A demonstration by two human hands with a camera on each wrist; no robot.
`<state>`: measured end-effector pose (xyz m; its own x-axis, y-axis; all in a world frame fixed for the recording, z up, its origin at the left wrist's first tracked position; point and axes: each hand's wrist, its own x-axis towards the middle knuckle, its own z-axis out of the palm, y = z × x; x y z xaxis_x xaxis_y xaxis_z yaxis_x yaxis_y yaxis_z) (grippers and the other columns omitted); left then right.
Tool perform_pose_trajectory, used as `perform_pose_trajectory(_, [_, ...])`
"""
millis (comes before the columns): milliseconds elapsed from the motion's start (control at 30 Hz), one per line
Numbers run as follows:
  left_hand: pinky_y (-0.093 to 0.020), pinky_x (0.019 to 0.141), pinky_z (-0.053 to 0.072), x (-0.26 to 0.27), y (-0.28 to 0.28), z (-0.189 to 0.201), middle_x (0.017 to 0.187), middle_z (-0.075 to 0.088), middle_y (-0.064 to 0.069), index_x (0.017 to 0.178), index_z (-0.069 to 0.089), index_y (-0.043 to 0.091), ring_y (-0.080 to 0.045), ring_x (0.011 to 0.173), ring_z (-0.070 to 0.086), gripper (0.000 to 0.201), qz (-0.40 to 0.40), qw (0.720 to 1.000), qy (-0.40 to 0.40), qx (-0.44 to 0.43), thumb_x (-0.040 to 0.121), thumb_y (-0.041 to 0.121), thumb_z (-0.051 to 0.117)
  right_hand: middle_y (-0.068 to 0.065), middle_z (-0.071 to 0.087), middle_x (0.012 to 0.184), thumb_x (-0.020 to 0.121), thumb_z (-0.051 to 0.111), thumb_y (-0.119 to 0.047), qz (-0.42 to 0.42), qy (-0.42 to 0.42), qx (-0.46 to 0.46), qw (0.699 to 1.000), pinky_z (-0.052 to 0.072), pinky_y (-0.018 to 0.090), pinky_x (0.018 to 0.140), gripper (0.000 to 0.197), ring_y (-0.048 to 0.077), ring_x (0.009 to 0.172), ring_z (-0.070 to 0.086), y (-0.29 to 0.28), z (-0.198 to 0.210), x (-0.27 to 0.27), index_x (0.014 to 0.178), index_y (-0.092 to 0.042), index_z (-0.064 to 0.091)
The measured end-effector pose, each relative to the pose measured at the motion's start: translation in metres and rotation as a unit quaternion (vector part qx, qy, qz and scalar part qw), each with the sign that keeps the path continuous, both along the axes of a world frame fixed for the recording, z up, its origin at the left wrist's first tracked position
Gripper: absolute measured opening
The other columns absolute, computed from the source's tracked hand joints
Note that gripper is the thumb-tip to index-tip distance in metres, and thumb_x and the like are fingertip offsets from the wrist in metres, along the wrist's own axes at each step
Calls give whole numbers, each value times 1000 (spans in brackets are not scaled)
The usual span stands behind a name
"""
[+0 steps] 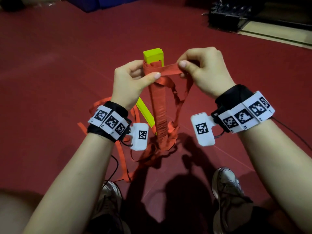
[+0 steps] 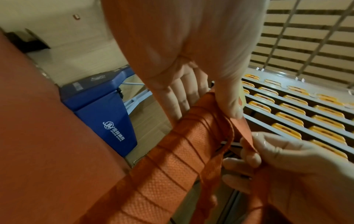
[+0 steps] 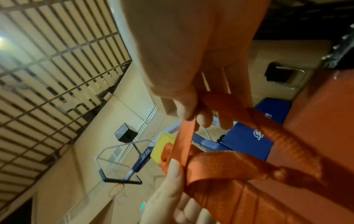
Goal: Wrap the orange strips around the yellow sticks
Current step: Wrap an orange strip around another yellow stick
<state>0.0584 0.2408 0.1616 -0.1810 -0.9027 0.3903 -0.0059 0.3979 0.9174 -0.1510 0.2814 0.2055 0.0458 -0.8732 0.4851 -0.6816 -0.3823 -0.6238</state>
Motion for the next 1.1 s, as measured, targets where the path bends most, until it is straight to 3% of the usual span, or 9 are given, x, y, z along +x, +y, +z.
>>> perform_pose_trajectory(133, [-28,82,56,4,-5,-4,93,78,4,109,70,13,-11,89,71,29,-44,997,26,50,81,18,78,3,63,64,83,44,15,44,-100,89,990,58,33,61,40,17,58,65,0,0,1,84,-17,68])
perform_pose_trajectory(267, [-39,86,52,7,-6,-12,93,74,-4,105,71,12,-23,91,66,30,-56,986,108,113,84,31,79,-6,64,65,64,47,4,-16,12,53,998,53,27,68,33,17,64,65,5,12,-4,78,-17,69])
perform_pose_trajectory(333, [-35,85,56,7,-6,-16,88,73,-4,105,66,6,-20,83,69,24,-52,981,138,129,93,26,62,-4,64,67,62,47,1,-43,58,40,997,47,27,71,31,18,68,62,5,12,-8,75,-19,66])
perform_pose_trajectory(567, [-23,57,52,-7,2,-7,68,59,-5,91,56,6,-12,55,60,33,-28,977,149,151,110,24,36,1,56,65,60,43,0,-138,102,27,985,40,30,72,20,29,70,54,-9,-3,-22,67,-15,55])
perform_pose_trajectory(733, [-21,72,57,-26,10,-14,73,74,0,96,64,3,-9,68,70,34,-23,961,178,209,110,18,37,4,69,84,64,41,3,-96,61,109,987,43,25,83,36,25,85,62,-7,-17,-3,82,-14,67])
perform_pose_trajectory(867, [-28,85,57,-35,13,-16,88,74,-13,105,62,-5,-19,81,71,37,-68,944,221,233,108,25,41,0,71,87,64,55,-27,18,-121,186,975,49,30,75,31,15,82,66,-6,-21,23,92,-21,68])
perform_pose_trajectory(967, [-37,94,56,-35,13,-18,107,70,-28,110,60,-9,-30,99,70,41,-102,940,243,217,105,29,43,-5,70,83,78,74,-54,0,-70,145,987,50,29,76,41,13,79,66,-1,-23,38,97,-18,68])
perform_pose_trajectory(1033, [-35,82,59,-34,12,-20,95,73,-22,106,61,-5,-27,88,73,39,-113,937,240,225,108,28,40,-6,67,79,77,79,-56,-39,-11,106,994,46,27,72,50,11,74,62,5,-26,44,103,-16,64])
perform_pose_trajectory(1100, [-42,90,58,-34,14,-19,106,69,-26,115,59,-5,-32,95,71,40,-127,935,240,227,108,29,40,-7,67,73,74,83,-52,-51,-31,105,993,45,24,68,50,10,70,62,4,-31,46,105,-18,61])
